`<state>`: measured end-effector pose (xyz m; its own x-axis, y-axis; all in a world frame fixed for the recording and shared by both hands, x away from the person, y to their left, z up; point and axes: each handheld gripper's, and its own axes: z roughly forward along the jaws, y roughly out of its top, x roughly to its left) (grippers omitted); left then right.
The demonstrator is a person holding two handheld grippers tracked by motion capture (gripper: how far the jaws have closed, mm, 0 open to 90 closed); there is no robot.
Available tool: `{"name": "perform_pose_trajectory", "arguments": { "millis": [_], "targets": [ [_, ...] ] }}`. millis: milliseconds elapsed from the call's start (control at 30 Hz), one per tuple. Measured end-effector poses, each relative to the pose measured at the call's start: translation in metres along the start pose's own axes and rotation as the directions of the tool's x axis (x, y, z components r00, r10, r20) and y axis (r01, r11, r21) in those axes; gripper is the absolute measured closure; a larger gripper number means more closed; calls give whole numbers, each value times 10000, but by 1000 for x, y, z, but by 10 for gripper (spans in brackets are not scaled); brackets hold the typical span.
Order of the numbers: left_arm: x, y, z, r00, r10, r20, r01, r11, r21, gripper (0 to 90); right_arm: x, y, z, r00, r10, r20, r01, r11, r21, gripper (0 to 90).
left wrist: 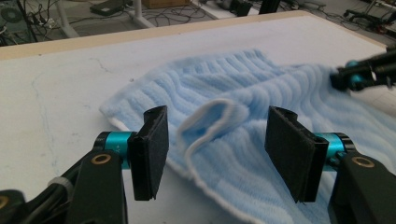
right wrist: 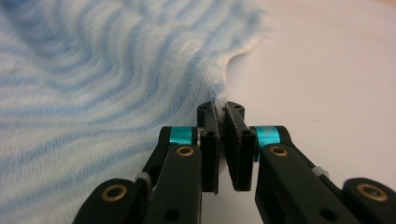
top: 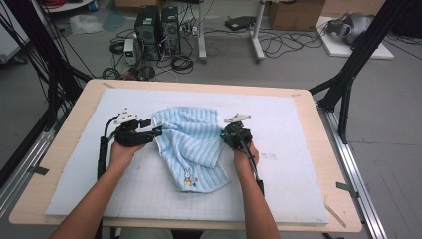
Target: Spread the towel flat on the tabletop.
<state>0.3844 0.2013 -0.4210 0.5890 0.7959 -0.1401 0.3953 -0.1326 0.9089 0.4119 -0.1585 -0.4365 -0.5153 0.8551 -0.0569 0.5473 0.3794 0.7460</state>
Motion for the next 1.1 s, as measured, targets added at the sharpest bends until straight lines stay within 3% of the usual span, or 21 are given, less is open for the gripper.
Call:
{"name": "perform_pose_trajectory", "arguments": {
  "millis": [100, 167, 300, 367, 433, 500, 533, 567, 700, 867, 1000, 1100],
  "targets": [
    [-1, -7, 2, 10000, 22, -58, -21, 9999, 160, 401, -17, 2, 2, 9961, 424, 770, -412, 9990, -170, 849],
    [-1, -12, 3, 9999, -116, -40, 117, 9996, 267, 400, -26, -1, 2, 9884, 923, 1205, -888, 9955, -336, 850],
    [-2, -17, 1, 10000, -86, 20, 85, 9991, 409, 399, -43, -9, -1, 9606, 1887, 2042, -1797, 9818, -620, 849],
    [-3, -19, 0, 10000, -79, 56, 76, 9990, 452, 399, -50, -12, -7, 9483, 2274, 2212, -2119, 9730, -919, 829],
    [-3, -22, 0, 9999, -82, 84, 77, 9984, 555, 399, -54, -13, -10, 9456, 2469, 2116, -2299, 9679, -1018, 767],
    [-3, -26, 0, 9998, -145, 136, 135, 9973, 721, 398, -55, -15, -14, 9541, 2403, 1785, -2243, 9688, -1055, 692],
    [-3, -27, 0, 9997, -138, 181, 123, 9969, 777, 394, -56, -17, -18, 9633, 2357, 1284, -2208, 9679, -1204, 616],
    [-4, -28, 0, 9996, -158, 215, 141, 9967, 798, 393, -56, -17, -20, 9652, 2378, 1089, -2239, 9665, -1258, 583],
    [-8, -31, 0, 9990, -83, 449, 45, 9965, 831, 389, -52, -23, -38, 9777, 1964, 743, -1856, 9737, -1319, 479],
    [-13, -31, 1, 9973, -148, 724, 89, 9966, 813, 380, -44, -30, -61, 9883, 1528, 7, -1502, 9725, -1781, 395],
    [-19, -32, 4, 9955, -138, 937, 51, 9957, 921, 379, -32, -41, -73, 9910, 1083, -784, -1212, 9753, -1848, 344],
    [-22, -31, 7, 9951, -7, 990, -97, 9944, 1048, 382, -22, -49, -78, 9923, 594, -1088, -778, 9817, -1738, 336]
  ]
}}
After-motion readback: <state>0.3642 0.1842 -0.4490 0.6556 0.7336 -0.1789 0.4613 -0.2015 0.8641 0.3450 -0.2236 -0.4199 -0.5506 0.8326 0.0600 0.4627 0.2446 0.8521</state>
